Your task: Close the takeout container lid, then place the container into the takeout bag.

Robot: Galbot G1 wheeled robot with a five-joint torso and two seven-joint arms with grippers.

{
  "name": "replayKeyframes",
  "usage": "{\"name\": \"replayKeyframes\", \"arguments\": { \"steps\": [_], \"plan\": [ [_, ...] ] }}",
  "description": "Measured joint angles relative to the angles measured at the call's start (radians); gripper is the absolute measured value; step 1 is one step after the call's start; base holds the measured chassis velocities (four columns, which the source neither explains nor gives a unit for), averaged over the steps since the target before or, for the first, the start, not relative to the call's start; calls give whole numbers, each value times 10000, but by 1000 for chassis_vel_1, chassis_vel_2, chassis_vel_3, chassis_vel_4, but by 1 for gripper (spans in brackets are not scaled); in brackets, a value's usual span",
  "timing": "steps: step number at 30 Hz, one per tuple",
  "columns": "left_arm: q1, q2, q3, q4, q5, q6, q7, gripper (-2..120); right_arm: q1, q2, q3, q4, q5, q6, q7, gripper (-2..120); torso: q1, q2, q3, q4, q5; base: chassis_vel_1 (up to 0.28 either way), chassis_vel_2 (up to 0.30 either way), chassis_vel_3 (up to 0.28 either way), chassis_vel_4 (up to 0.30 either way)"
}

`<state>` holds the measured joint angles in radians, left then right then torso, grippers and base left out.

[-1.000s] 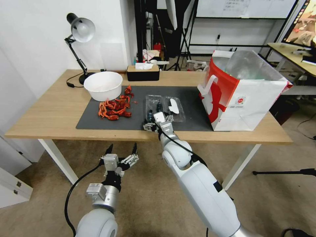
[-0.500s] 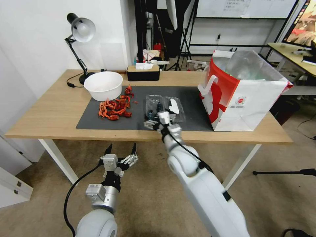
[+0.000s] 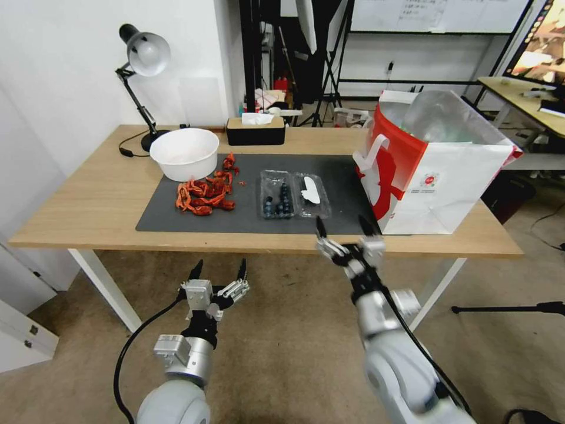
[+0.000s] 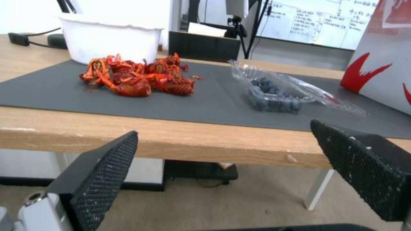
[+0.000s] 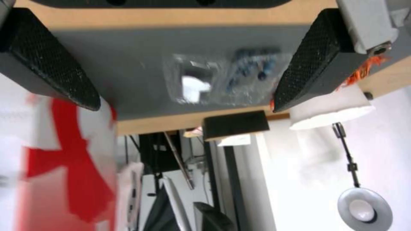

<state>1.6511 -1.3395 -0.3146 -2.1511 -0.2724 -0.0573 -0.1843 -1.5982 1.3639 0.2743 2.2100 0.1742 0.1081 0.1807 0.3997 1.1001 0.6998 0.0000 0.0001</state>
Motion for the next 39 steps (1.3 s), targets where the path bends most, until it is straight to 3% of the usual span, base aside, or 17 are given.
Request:
{"name": "replayKeyframes", "arguments": {
  "steps": [8,13,28,39],
  "plan": [
    [314,-6,40,-53,145,-184,39,100,-2002,464,84,-5,-878,1315,-6,100,1,-1,0,-1,-1,0,0,0,0],
    [440,-45,11,-56,273,-321,46,100,-2488,693,-21,-285,-1311,1994,114,100,0,-1,0,0,-1,0,0,0,0],
    [552,-97,-58,-145,552,-372,45,100,-2538,1250,-279,-904,-1563,2449,-41,100,3,-1,2,1,-9,0,0,0,0],
    [571,-99,-70,-100,563,-331,111,100,-2361,1258,-320,-950,-1628,2431,-120,100,3,-1,1,-2,-5,0,0,0,0]
  ]
}}
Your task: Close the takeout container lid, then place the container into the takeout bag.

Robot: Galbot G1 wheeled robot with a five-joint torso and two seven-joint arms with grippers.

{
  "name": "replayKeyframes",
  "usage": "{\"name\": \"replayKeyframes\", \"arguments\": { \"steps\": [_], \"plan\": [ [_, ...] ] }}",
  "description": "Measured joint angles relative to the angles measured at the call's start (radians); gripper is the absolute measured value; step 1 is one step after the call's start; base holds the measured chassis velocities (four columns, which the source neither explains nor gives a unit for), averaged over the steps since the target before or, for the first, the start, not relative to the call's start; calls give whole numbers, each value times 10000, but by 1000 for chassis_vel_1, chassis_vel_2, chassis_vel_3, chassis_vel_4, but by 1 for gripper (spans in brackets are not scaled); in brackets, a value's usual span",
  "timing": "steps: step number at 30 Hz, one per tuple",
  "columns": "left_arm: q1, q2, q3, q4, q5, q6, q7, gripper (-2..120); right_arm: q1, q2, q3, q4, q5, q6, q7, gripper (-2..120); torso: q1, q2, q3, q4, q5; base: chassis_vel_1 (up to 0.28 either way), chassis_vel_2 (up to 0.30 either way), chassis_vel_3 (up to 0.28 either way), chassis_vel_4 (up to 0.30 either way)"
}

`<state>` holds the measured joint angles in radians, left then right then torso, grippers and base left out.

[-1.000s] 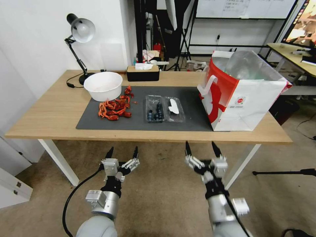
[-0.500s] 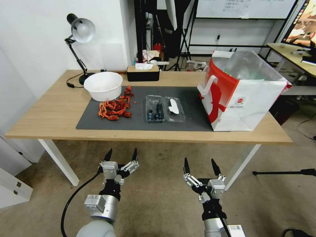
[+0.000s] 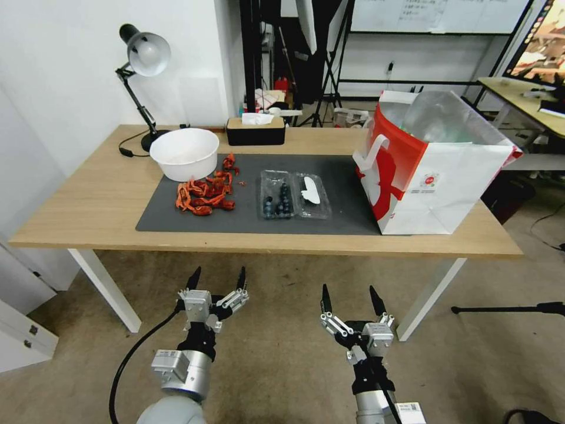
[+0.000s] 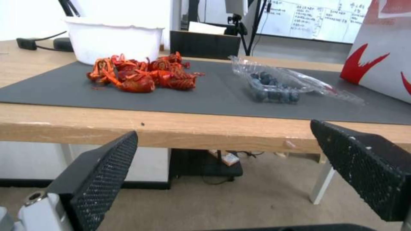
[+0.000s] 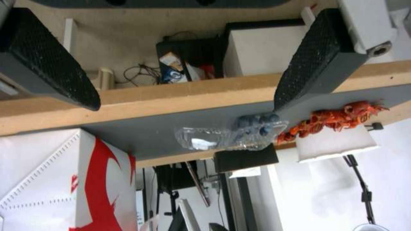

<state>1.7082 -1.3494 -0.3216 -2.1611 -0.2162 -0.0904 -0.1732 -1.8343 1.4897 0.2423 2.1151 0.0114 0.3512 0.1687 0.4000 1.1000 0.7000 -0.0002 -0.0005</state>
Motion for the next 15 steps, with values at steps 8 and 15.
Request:
{"name": "replayKeyframes", "arguments": {
  "steps": [8,15],
  "plan": [
    [-115,88,-57,220,26,10,275,100,183,-179,14,-49,56,-250,-109,100,0,0,0,3,13,0,0,0,0],
    [-143,165,-117,273,21,17,354,100,379,-835,187,163,417,-773,-337,100,0,0,0,3,14,0,0,0,0]
  ]
}}
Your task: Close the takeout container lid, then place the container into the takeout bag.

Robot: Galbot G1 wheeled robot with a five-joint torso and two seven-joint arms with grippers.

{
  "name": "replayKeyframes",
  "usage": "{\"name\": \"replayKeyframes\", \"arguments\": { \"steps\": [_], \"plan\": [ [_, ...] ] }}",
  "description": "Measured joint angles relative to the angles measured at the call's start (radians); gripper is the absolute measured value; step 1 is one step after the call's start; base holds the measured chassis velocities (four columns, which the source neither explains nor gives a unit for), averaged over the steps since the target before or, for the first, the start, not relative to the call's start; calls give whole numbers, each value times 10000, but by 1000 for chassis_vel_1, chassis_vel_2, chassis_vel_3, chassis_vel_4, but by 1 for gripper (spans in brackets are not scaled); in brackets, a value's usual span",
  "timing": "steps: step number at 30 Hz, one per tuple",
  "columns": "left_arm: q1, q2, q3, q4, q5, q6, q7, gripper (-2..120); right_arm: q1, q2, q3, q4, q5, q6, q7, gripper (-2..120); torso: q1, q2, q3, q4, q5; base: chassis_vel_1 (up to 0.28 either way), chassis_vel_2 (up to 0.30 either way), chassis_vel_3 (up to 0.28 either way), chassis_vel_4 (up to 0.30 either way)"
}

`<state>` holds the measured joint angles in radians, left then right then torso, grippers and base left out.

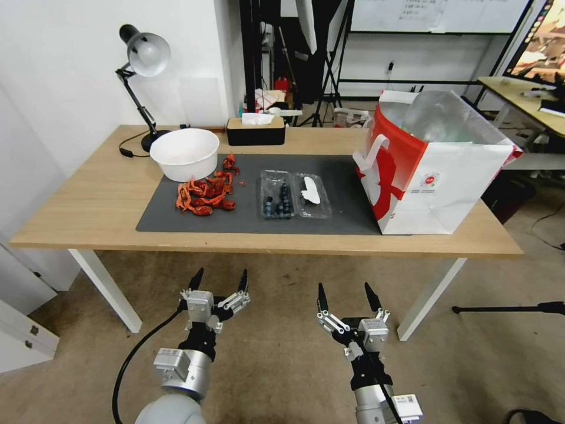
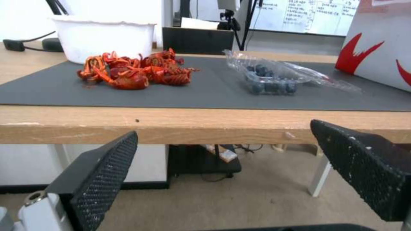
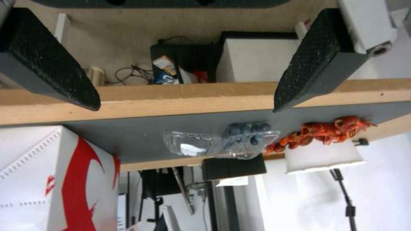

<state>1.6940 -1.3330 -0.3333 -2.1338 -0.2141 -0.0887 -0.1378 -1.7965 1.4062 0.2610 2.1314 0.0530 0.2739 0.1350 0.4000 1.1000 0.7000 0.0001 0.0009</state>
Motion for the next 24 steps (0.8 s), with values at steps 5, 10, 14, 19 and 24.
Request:
{"name": "replayKeyframes", "arguments": {
  "steps": [5,10,14,19,24],
  "plan": [
    [-61,17,-10,39,-12,0,38,100,50,-276,73,150,180,-269,-141,100,0,0,0,-1,-6,0,0,0,0],
    [-107,47,-29,40,-21,19,70,100,80,-363,121,168,215,-310,-175,100,0,0,0,-1,-9,0,0,0,0],
    [-119,61,-33,40,-31,22,75,100,82,-374,131,169,218,-312,-176,100,0,0,0,-1,-8,0,0,0,0],
    [-245,95,-22,40,-81,31,75,100,76,-363,133,170,217,-310,-176,100,0,0,0,-1,-9,0,0,0,0],
    [-333,105,20,-15,-121,136,70,100,86,-377,145,172,217,-308,-174,100,0,0,0,-2,-9,0,0,0,0]
  ]
}}
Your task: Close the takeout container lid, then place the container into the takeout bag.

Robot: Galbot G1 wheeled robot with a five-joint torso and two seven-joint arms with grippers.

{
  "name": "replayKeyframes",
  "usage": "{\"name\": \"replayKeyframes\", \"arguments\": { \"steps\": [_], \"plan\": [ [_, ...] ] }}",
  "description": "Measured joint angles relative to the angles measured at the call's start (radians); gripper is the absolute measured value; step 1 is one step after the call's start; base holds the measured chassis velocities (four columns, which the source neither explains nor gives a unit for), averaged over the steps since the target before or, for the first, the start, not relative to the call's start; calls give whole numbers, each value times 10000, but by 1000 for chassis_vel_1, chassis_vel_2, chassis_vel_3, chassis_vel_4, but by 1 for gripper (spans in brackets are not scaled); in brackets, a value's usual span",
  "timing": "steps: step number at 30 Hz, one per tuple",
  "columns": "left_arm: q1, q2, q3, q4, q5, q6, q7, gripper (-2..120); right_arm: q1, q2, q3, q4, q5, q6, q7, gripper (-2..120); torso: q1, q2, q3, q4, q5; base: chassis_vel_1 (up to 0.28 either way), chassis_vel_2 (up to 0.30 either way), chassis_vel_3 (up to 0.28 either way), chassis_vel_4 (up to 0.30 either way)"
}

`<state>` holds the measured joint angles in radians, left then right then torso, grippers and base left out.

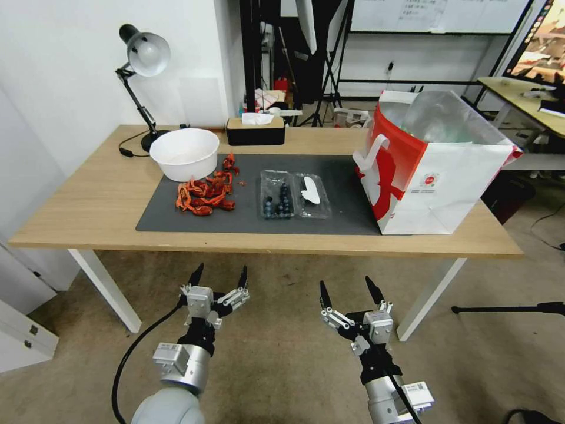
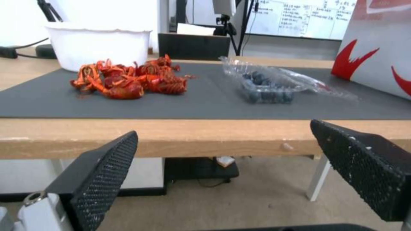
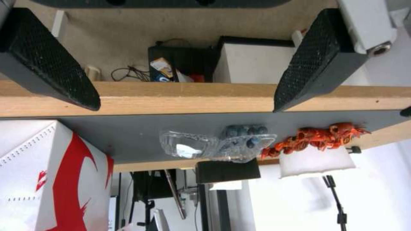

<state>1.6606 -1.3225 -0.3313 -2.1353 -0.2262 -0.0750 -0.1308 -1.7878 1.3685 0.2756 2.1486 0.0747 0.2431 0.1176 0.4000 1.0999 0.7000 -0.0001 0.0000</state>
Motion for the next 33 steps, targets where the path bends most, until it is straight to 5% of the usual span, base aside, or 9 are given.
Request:
{"name": "replayKeyframes", "arguments": {
  "steps": [20,33],
  "plan": [
    [-230,116,115,-109,-284,235,-87,100,175,-169,74,70,117,-191,66,100,0,0,0,1,0,0,0,0,0],
    [-295,205,204,18,-360,198,-81,100,2438,-1072,-38,427,4736,-1844,344,100,0,0,0,-2,0,0,0,0,0]
  ]
}}
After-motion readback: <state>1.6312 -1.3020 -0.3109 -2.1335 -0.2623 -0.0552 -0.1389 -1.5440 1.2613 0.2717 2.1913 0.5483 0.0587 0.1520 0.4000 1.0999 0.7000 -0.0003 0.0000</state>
